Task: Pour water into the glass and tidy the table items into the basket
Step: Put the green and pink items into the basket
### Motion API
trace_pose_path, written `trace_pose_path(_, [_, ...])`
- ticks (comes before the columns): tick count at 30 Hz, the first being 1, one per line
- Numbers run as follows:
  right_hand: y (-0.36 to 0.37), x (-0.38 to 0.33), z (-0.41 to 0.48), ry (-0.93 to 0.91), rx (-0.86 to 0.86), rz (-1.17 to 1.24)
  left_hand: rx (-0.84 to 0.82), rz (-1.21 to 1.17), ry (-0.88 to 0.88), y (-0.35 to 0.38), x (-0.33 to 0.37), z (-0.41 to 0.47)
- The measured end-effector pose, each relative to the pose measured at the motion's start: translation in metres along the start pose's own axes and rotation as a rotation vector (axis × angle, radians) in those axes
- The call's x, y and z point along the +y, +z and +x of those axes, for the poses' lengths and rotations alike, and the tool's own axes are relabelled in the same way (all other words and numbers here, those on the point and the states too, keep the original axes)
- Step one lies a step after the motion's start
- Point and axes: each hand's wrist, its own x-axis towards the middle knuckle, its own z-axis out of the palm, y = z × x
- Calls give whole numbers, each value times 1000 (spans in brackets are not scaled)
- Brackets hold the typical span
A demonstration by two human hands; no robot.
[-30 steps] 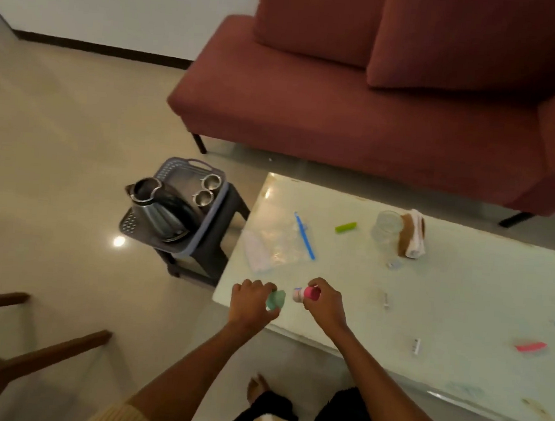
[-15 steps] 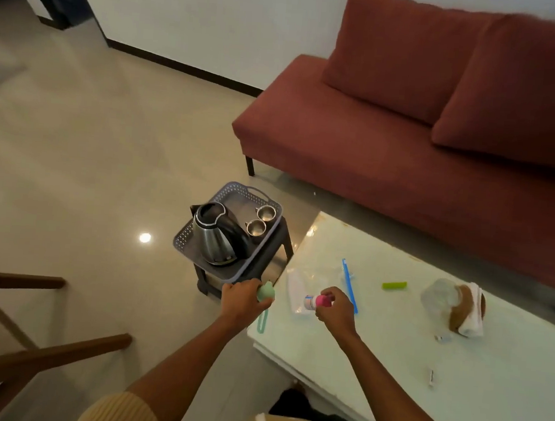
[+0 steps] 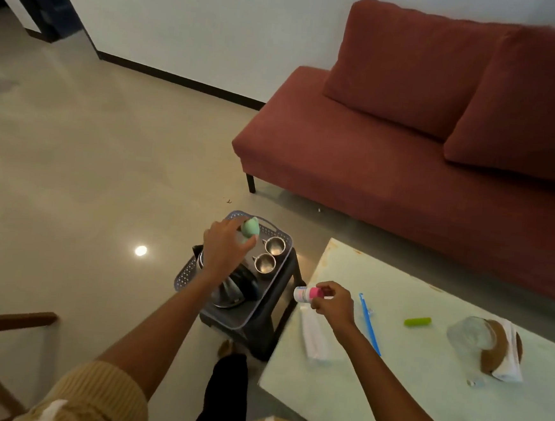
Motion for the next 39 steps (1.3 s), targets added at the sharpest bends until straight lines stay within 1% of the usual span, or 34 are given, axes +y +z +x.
trace_pose_path(3, [28,-27,27,38,64,35,-128,78,88,1,-22,55])
trace_pose_path(6, [58,-55,57,76,100,50,-297,159,118,16,-43,98])
trace_pose_path(13, [129,-79,134,100,166,-89,-559,292,8,81,-100,150])
trace_pose_path(16, [153,-79,160,127,187,-114,-612,345,-13,103,-118,162])
trace_pose_path(19, [175,-73,178,95,128,-245,-654,406,8,127,-129,172])
trace_pose_path(22, [195,-59,195,-23,16,-499,-709,395,-3,149,-135,177])
trace_pose_path(23, [202,-55,200,-71,4,-606,-730,384,-17,155,-138,177])
trace_pose_path(24, [207,-51,205,-123,19,-721,-749,382,-24,160,-140,176])
trace_pose_path(26, [216,-45,209,-139,-7,-921,-773,407,-3,169,-145,173])
trace_pose_path(28, [221,-42,210,-159,17,-1047,-785,427,14,177,-149,171])
trace_pose_path(33, [223,-35,213,-205,85,-1154,-800,455,11,196,-150,170])
trace_pose_path(35, [227,-30,212,-168,90,-1143,-822,464,3,206,-150,170])
trace_pose_path(37, [228,-25,211,-93,96,-1113,-847,474,11,216,-149,168])
trace_pose_path(39, [225,-24,209,-80,132,-1067,-867,475,24,223,-147,165])
